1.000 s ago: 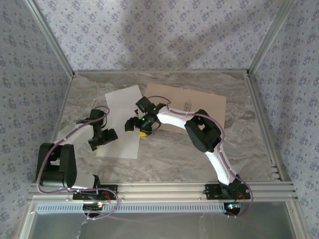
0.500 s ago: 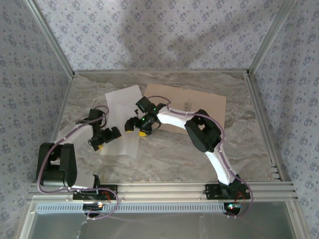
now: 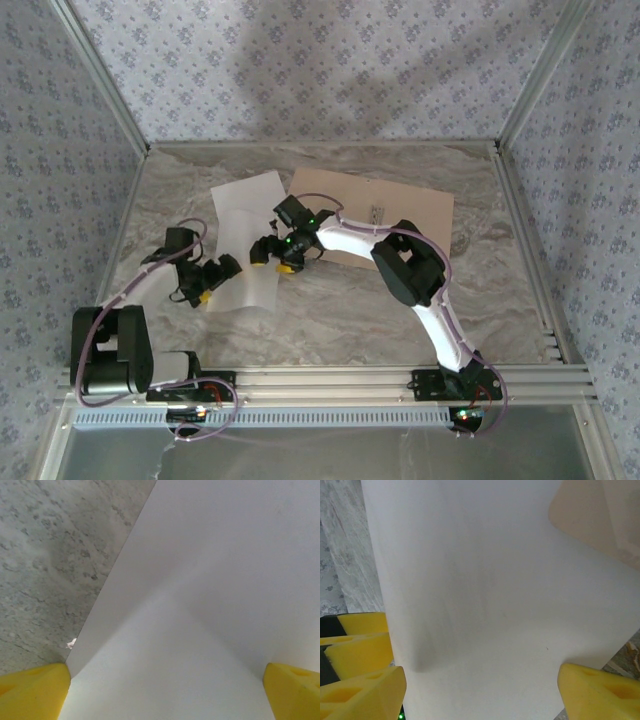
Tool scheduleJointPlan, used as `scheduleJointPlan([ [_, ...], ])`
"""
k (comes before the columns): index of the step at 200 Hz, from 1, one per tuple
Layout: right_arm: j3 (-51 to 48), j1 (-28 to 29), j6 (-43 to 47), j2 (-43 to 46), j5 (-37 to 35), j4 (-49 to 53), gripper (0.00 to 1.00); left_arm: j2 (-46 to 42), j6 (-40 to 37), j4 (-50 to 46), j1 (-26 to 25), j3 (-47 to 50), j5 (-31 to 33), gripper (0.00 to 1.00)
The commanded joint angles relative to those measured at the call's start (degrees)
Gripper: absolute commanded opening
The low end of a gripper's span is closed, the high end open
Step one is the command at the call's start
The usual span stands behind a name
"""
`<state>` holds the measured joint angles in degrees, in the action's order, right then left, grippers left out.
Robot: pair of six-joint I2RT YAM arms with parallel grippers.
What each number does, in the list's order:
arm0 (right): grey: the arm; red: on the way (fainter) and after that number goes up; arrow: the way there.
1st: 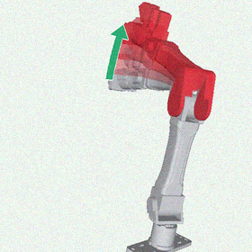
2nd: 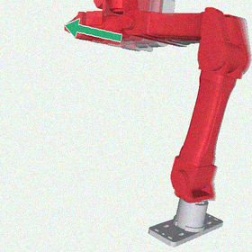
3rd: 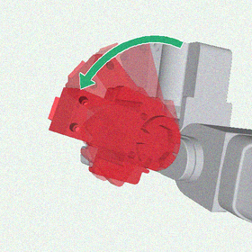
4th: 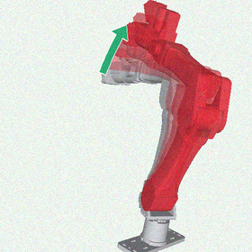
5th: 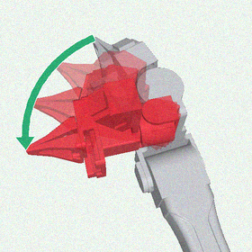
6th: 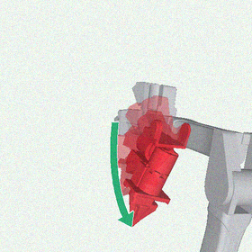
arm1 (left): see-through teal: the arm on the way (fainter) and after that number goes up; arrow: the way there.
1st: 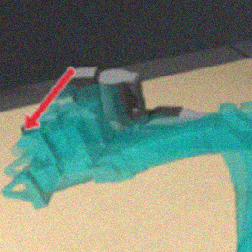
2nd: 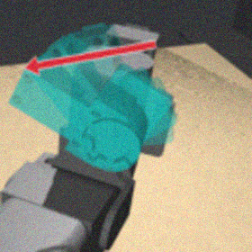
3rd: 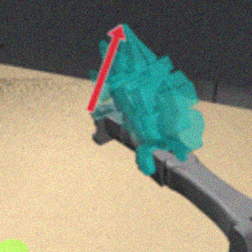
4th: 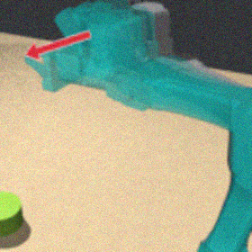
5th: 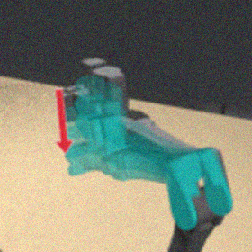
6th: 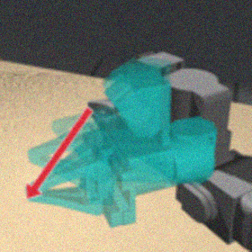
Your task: Put the files into the folder
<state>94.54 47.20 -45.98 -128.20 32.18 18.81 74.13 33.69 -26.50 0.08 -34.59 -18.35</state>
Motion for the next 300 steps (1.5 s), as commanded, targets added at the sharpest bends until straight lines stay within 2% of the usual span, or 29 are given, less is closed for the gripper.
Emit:
scheduleJointPlan([
  [1, -2.66, -0.28, -1.82, 0.57, 0.62, 0.47, 0.84, -0.99, 0.88, 0.16, 0.72, 2.29, -3.90, 1.00],
  [55, -3.73, -0.77, -2.53, 1.03, 1.04, -0.46, 0.85, -2.69, 1.79, 2.87, 1.97, 4.69, -7.64, 1.00],
  [168, -6.79, -2.07, -0.14, 2.95, -1.81, 2.15, 0.86, -5.74, 2.27, 3.83, 2.14, 6.30, -9.51, 1.00],
  [300, -7.10, -0.53, 2.62, 2.69, -5.98, 6.11, 0.85, -6.90, 2.92, 6.19, 2.13, 7.74, -12.29, 1.00],
])
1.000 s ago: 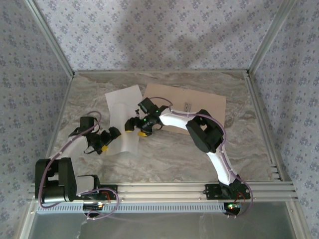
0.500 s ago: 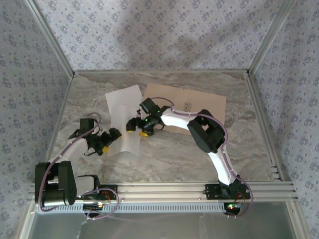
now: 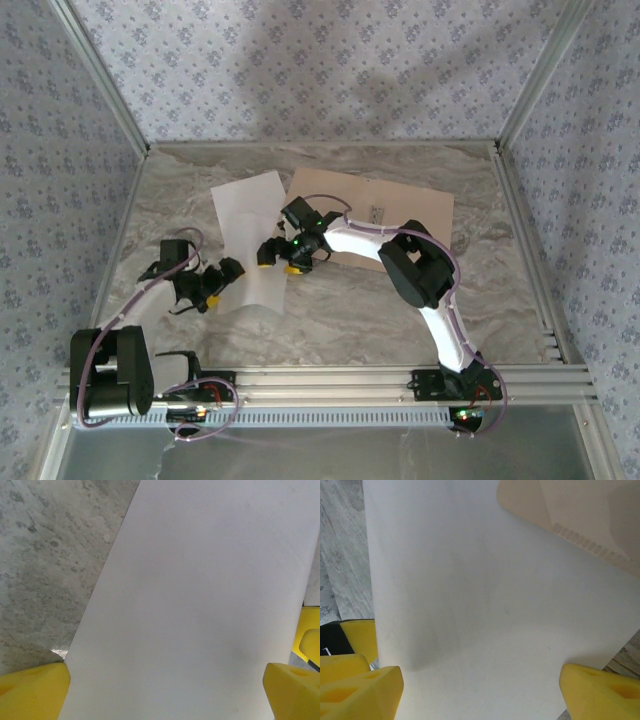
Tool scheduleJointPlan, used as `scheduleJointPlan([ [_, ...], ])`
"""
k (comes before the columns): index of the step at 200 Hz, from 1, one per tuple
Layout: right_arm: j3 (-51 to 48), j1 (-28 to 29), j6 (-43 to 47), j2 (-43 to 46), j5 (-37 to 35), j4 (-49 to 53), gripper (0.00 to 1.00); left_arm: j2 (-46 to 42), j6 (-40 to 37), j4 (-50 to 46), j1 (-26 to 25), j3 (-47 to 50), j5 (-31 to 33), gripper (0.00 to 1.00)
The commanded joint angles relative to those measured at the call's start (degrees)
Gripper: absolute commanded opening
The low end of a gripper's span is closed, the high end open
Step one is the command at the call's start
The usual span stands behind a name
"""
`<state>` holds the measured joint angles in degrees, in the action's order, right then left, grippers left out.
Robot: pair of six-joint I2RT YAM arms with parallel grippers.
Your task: Put the files into the folder
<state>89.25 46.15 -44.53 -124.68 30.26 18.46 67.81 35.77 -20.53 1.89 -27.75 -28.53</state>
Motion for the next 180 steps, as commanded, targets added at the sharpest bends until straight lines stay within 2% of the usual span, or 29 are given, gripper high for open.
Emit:
scheduleJointPlan([
  [1, -1.81, 0.56, 1.19, -0.87, -4.07, 6.48, 0.85, -0.58, 0.82, 0.23, 0.35, 0.87, -2.12, 1.00],
  [180, -1.80, 2.49, 1.34, -1.73, -4.42, 7.18, 0.82, -2.71, 0.92, 2.59, 0.24, 1.38, -6.19, 1.00],
])
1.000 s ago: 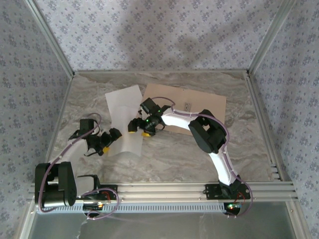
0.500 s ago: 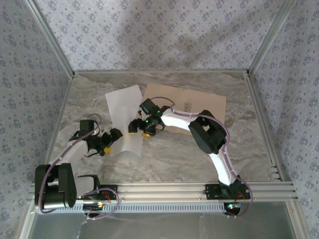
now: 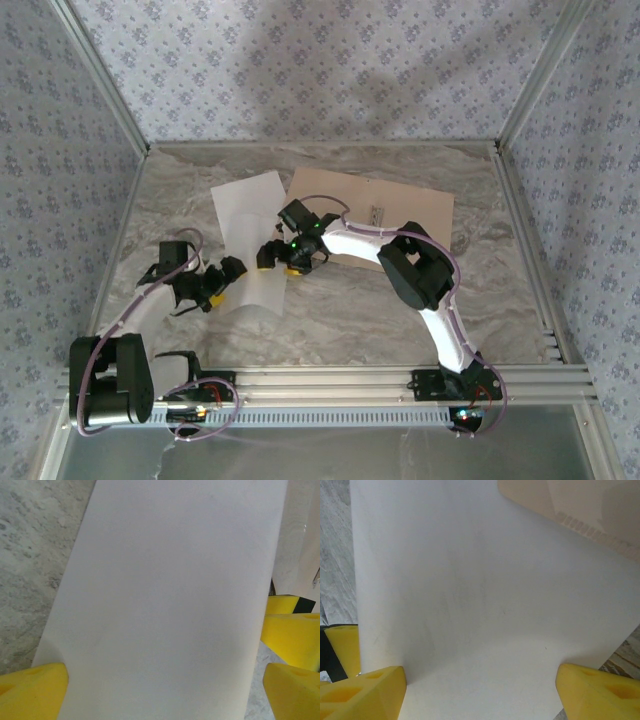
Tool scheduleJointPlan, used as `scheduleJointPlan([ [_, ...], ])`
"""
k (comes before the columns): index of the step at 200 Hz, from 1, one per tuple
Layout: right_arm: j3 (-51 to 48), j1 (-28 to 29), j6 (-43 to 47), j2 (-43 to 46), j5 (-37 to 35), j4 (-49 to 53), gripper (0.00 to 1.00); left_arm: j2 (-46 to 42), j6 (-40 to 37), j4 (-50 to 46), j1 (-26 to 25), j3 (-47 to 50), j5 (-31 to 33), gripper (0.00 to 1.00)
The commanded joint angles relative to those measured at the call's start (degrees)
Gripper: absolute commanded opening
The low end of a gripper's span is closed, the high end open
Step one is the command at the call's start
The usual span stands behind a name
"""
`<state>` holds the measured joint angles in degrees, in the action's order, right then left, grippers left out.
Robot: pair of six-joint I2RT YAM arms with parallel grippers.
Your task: Put the files into the folder
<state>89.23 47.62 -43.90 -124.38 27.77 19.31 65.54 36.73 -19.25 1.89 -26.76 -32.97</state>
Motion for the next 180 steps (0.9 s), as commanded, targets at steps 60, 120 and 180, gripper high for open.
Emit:
scheduleJointPlan([
  [60, -1.82, 1.12, 0.22, -2.58, -0.55, 5.51, 0.82, 1.35, -0.54, 1.44, -0.29, 0.18, -1.16, 1.00],
  [120, -0.12, 0.85, 1.36, -1.57, -1.85, 7.69, 0.83, -2.86, -1.13, -10.21, -2.77, -6.00, 14.18, 0.99],
  [180, 5.67, 1.08, 3.08, -1.78, -3.81, 11.13, 0.86, 0.85, -1.37, -14.13, -3.03, -8.43, 23.43, 0.99],
])
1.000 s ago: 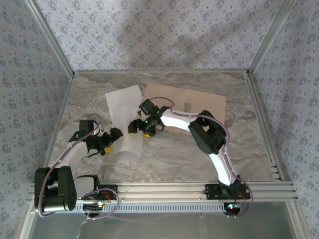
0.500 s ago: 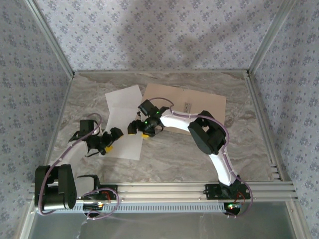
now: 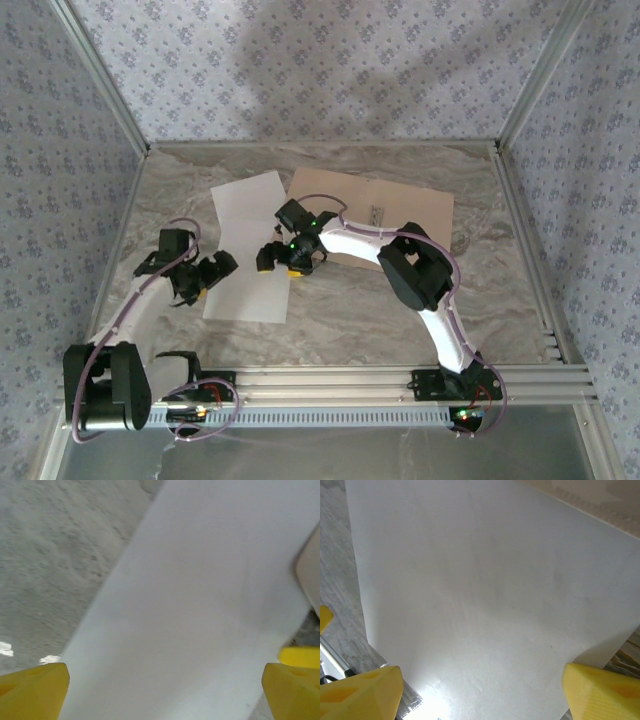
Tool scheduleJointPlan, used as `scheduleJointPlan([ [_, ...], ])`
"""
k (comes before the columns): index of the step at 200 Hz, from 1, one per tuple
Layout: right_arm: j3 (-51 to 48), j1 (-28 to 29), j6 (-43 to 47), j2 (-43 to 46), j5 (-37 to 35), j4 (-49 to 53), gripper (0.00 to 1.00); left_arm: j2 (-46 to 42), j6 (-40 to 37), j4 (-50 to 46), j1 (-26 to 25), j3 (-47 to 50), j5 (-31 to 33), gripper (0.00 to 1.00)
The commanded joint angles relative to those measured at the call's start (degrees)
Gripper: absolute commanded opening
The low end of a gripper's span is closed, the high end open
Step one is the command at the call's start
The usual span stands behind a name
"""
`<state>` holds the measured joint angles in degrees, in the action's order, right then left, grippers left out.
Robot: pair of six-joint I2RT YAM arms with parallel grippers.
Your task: Put the files into the folder
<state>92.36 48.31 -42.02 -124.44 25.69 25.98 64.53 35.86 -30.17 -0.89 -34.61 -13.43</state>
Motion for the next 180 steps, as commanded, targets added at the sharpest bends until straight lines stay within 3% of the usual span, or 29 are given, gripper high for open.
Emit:
scheduleJointPlan([
  [1, 2.64, 0.38, 1.18, -1.74, -1.67, 4.40, 0.86, 1.97, -0.42, -3.13, -0.26, -0.56, 3.82, 0.98],
  [149, 3.66, 1.49, -1.33, -5.93, -0.75, 2.38, 0.90, 3.63, 2.49, 3.99, -0.19, 6.30, -5.15, 0.96],
  [180, 1.43, 1.38, -3.52, -5.83, 3.00, -1.85, 0.93, 2.25, 3.86, 5.78, -0.26, 6.97, -7.72, 0.97],
])
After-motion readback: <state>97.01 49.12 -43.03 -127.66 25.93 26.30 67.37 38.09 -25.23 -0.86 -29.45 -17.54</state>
